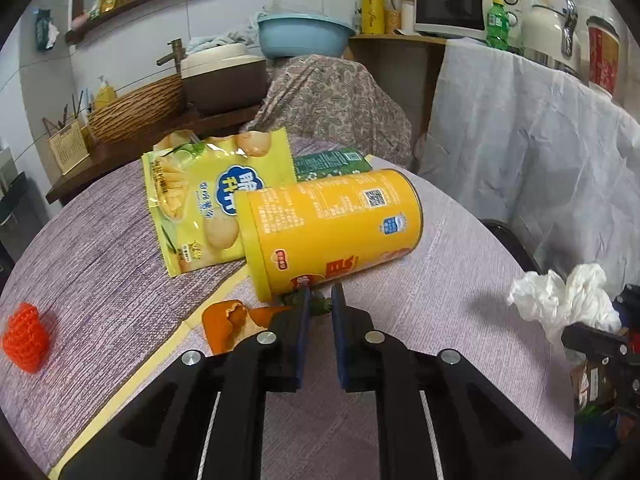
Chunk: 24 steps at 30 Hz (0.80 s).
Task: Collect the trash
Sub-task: 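Grasp the orange peel with the left tool while the right tool holds the tissue, then lower tissue and held item into the bin and open both tools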
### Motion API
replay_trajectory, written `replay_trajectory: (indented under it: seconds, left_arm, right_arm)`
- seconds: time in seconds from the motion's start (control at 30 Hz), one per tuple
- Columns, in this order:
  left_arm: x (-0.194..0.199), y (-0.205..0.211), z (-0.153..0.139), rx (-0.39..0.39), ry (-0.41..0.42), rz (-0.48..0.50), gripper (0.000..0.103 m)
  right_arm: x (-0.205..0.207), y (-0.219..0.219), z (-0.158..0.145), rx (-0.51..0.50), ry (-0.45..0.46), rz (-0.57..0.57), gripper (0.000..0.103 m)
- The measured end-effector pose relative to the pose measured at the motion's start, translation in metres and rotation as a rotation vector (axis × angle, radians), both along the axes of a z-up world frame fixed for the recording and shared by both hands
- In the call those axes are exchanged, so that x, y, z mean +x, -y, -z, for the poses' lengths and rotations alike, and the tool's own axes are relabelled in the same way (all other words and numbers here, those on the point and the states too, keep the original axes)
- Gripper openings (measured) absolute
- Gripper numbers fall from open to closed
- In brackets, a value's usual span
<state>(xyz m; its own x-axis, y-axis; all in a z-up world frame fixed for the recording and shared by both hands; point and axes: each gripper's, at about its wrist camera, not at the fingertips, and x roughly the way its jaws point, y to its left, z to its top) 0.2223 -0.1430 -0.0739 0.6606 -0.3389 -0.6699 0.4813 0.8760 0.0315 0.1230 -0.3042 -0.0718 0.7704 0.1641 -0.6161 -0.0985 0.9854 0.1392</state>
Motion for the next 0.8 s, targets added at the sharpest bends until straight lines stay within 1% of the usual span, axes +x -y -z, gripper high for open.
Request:
replay_trajectory:
  seconds: [0.13, 0.27, 0.4, 0.47, 0.63, 0.73, 0.8]
  left_arm:
    - [-0.006, -0.012, -0.012, -0.057, 0.013, -0.010, 0.009]
    - [-0.013, -0.033, -0.030, -0.137, 0.025, -0.022, 0.008]
    - [-0.023, -0.051, -0.048, -0.216, 0.020, -0.021, 0.008]
    - [-0.031, -0.059, -0.059, -0.242, 0.022, -0.015, 0.008]
    - [-0.053, -0.069, -0.083, -0.276, 0.052, 0.007, 0.008]
    - [-0.059, -0.071, -0.089, -0.312, 0.036, 0.032, 0.008]
    - [-0.062, -0.064, -0.091, -0.324, 0.036, 0.049, 0.008]
  right_arm:
    - [-0.002, 0.001, -0.001, 0.013, 0.011, 0.003, 0.027]
    - [-0.006, 0.001, -0.002, 0.025, 0.022, -0.002, 0.027]
    - [-0.009, 0.002, -0.007, 0.040, 0.037, -0.011, 0.026]
    - [-0.012, 0.004, -0.009, 0.049, 0.043, -0.018, 0.026]
    - [-0.018, 0.003, -0.013, 0.062, 0.050, -0.045, 0.027]
    - [-0.022, 0.005, -0.014, 0.058, 0.055, -0.049, 0.026]
    - [-0.024, 0.009, -0.014, 0.052, 0.057, -0.035, 0.026]
